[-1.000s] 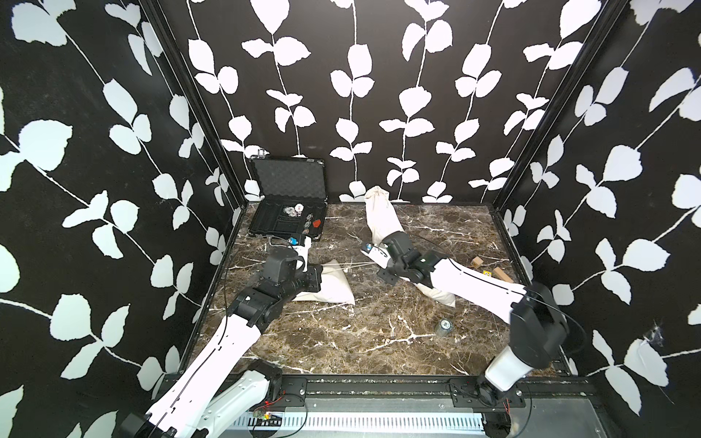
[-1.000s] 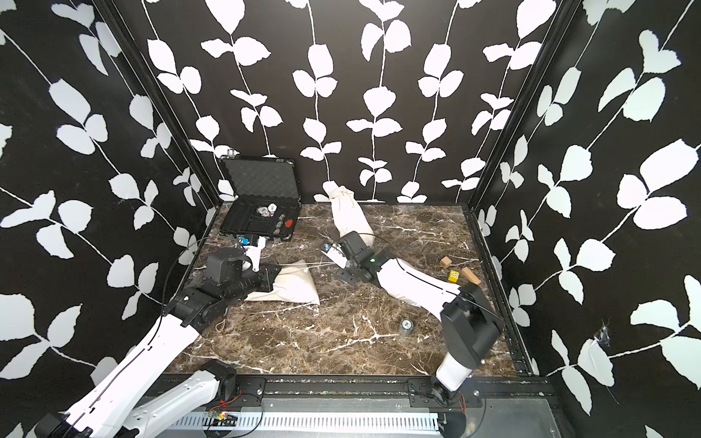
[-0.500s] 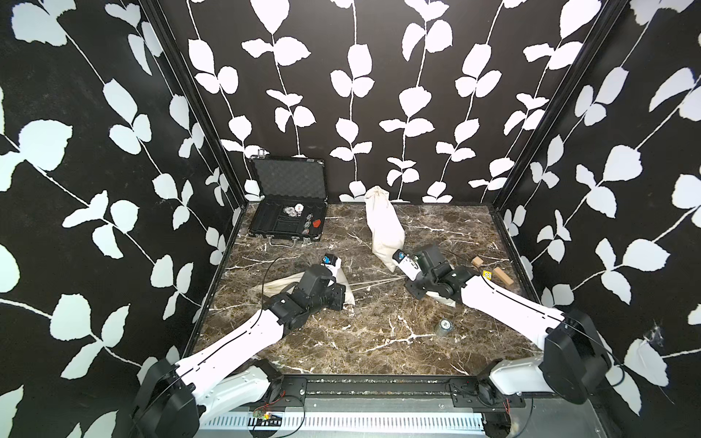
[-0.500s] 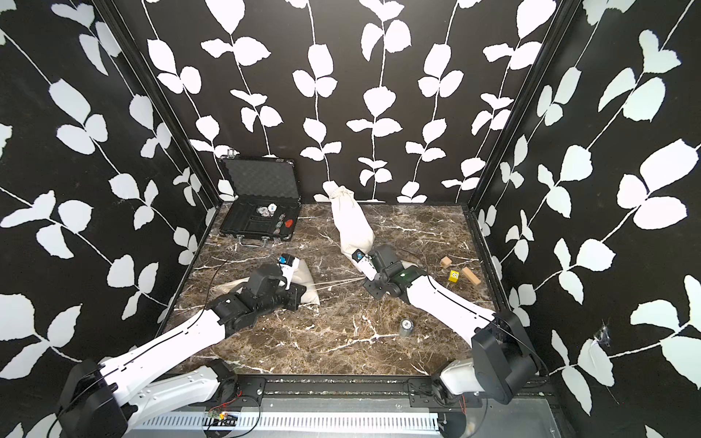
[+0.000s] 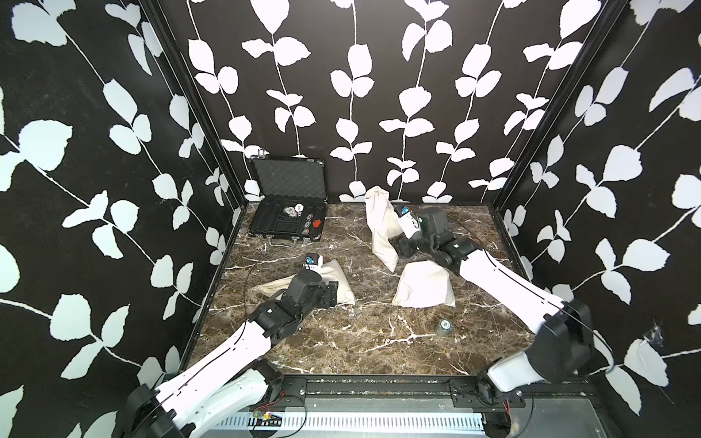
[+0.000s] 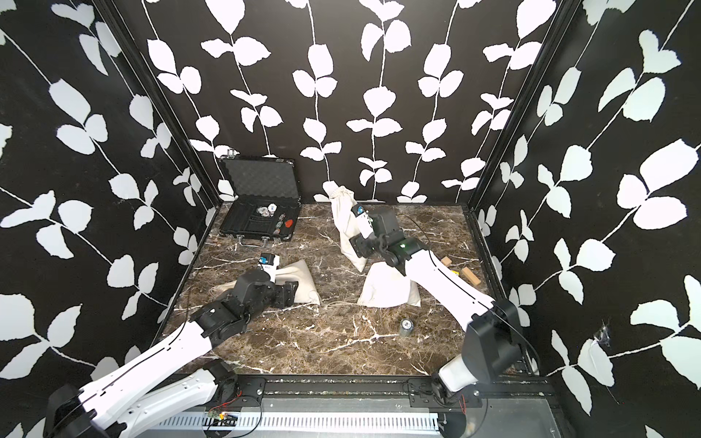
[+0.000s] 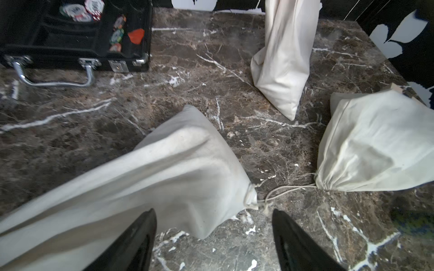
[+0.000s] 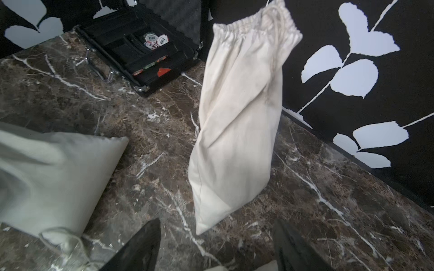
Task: Close the soil bag
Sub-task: Frap the soil bag at the center of the board, then move the soil bag to the center of the board.
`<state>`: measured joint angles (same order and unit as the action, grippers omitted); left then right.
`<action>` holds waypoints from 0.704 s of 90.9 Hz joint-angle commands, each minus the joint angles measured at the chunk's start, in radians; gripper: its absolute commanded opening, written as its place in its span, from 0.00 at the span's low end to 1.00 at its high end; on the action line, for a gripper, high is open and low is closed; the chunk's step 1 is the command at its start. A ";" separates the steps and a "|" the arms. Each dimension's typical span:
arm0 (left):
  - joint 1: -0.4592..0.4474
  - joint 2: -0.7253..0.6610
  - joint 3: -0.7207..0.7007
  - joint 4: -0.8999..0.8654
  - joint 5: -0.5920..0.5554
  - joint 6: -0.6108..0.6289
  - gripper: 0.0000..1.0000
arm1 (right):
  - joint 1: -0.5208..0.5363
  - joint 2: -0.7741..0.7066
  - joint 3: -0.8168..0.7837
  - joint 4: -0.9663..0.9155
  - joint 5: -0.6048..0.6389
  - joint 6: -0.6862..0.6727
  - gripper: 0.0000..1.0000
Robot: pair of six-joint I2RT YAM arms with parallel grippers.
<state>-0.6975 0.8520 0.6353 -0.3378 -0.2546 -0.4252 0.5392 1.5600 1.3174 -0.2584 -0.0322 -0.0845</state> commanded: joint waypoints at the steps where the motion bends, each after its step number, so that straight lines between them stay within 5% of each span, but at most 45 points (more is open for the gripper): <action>1: 0.003 -0.043 0.024 -0.065 -0.058 0.029 0.88 | -0.032 0.074 0.095 0.057 0.011 0.009 0.77; 21: 0.003 -0.038 0.056 -0.056 -0.062 0.054 0.95 | -0.083 0.266 0.302 0.007 -0.019 -0.052 0.63; 53: 0.009 0.064 0.102 0.021 -0.017 0.067 0.96 | -0.093 0.423 0.527 -0.076 -0.125 -0.103 0.58; 64: 0.009 0.095 0.121 0.040 0.005 0.066 0.97 | -0.095 0.462 0.588 -0.118 -0.126 -0.111 0.41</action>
<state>-0.6930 0.9360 0.7162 -0.3408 -0.2741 -0.3725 0.4477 1.9877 1.8488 -0.3286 -0.1310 -0.1810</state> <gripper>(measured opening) 0.965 0.477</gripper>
